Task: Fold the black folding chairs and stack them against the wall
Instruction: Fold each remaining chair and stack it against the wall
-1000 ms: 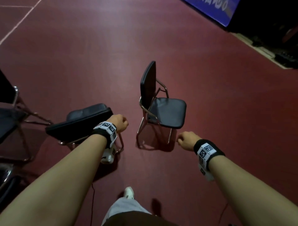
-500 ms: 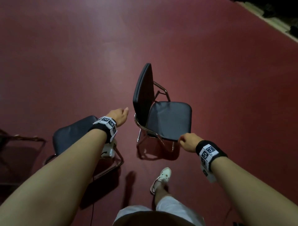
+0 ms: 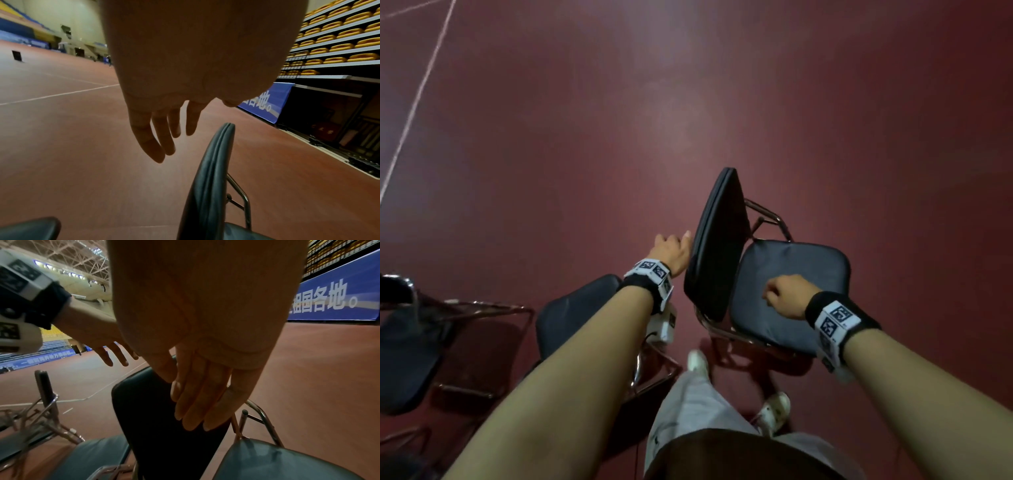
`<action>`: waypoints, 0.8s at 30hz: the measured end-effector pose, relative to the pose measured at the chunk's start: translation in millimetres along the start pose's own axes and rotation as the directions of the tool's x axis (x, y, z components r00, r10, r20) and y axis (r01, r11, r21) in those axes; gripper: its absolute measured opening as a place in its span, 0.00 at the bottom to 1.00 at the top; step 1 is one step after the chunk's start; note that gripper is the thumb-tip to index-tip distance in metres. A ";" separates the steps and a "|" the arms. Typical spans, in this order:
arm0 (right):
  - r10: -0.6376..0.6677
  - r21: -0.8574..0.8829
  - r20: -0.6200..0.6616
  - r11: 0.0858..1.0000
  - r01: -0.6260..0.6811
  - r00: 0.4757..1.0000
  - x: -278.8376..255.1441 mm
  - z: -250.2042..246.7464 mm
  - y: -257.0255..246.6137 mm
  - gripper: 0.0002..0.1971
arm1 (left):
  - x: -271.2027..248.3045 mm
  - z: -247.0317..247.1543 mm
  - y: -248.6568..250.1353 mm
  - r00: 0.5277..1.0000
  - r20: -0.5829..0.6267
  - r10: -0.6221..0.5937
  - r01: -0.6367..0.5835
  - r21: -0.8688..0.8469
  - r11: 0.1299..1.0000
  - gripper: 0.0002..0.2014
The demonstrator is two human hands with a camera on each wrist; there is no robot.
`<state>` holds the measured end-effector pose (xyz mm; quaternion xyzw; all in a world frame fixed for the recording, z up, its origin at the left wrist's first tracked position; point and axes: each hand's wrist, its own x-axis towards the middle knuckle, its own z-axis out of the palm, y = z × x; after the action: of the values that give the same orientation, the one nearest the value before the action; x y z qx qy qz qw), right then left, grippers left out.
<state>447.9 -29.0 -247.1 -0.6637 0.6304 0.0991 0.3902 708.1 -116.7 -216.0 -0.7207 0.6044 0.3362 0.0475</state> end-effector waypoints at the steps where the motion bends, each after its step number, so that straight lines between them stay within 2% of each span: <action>1: 0.004 0.004 0.014 1.000 -0.004 1.000 10.5 -2.6 -0.4 0.13 | 15.2 -0.5 -1.1 0.999 0.003 -0.037 0.037 -0.002 0.999 0.36; 4: 0.040 0.022 0.032 0.999 -0.040 0.999 33.1 -18.0 -7.0 0.14 | 64.2 4.1 -8.0 0.995 0.077 -0.064 0.061 0.038 0.997 0.52; 7: 0.112 0.085 0.002 0.990 -0.112 0.994 56.4 -39.1 -29.3 0.27 | 117.1 7.1 -9.2 0.983 0.180 -0.033 0.019 0.081 0.997 0.59; 9: 0.172 0.168 -0.017 0.971 -0.167 0.985 79.3 -49.2 -49.6 0.37 | 132.7 -2.3 2.9 0.972 0.235 0.005 -0.030 0.102 0.994 0.53; 12: 0.247 0.326 -0.087 0.923 -0.206 0.965 127.8 -59.7 -86.9 0.59 | 158.5 -10.4 13.9 0.950 0.310 0.044 -0.106 0.186 0.977 0.32; 14: 0.289 0.389 -0.110 0.893 -0.227 0.951 158.5 -64.1 -112.0 0.66 | 174.0 -9.0 7.7 0.923 0.381 0.042 -0.139 0.231 0.963 0.27; 16: 0.350 0.407 -0.061 0.864 -0.297 0.935 181.7 -68.4 -129.0 0.65 | 195.5 -1.3 -6.4 0.904 0.426 0.031 -0.154 0.258 0.954 0.24; 20: 0.471 0.427 0.015 0.795 -0.432 0.882 204.1 -55.5 -127.3 0.53 | 224.9 14.5 -23.2 0.886 0.463 -0.025 -0.135 0.310 0.941 0.21; 24: 0.532 0.433 -0.107 0.785 -0.442 0.840 209.4 -39.7 -128.1 0.43 | 244.9 38.8 -23.8 0.868 0.496 -0.034 -0.148 0.323 0.935 0.20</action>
<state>589.6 -226.2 -300.5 -0.3922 0.8272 -0.0063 0.4024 723.7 -297.5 -386.7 -0.5720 0.6435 0.3973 0.3178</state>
